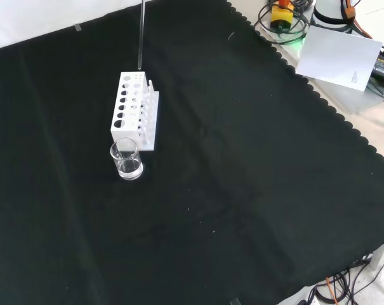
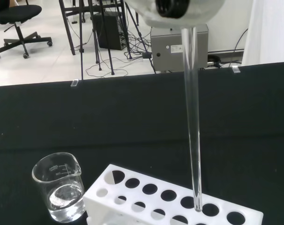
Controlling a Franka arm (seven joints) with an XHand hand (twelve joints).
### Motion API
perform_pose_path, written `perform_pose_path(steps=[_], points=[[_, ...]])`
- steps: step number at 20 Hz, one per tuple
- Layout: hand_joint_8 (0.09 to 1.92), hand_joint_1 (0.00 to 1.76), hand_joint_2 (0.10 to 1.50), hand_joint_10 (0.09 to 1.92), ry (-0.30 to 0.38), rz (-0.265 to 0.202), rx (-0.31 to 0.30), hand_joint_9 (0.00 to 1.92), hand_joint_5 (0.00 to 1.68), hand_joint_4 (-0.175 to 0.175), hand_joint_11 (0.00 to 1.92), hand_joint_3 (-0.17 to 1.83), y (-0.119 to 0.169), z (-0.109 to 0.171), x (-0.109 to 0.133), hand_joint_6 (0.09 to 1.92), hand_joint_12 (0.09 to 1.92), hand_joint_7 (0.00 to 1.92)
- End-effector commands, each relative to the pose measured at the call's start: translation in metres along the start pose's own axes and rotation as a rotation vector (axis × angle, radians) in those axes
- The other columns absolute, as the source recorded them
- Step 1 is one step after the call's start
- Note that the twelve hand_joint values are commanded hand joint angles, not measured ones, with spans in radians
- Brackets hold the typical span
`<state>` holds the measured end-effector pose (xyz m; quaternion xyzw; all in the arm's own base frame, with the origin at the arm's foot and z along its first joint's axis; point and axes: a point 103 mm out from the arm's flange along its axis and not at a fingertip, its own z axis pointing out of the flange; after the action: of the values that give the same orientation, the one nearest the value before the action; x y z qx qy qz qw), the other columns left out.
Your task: Put the glass rod back on the white test tube rack.
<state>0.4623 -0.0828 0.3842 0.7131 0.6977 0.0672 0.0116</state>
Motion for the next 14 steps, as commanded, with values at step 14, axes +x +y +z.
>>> perform_pose_path(steps=[14], points=[[1.05, 1.3, 1.01, 0.7, 0.026, -0.019, 0.042, 1.76, 1.22, -0.175, 1.36, 0.06, 0.023, 0.03, 0.015, 0.28, 0.86, 1.15]])
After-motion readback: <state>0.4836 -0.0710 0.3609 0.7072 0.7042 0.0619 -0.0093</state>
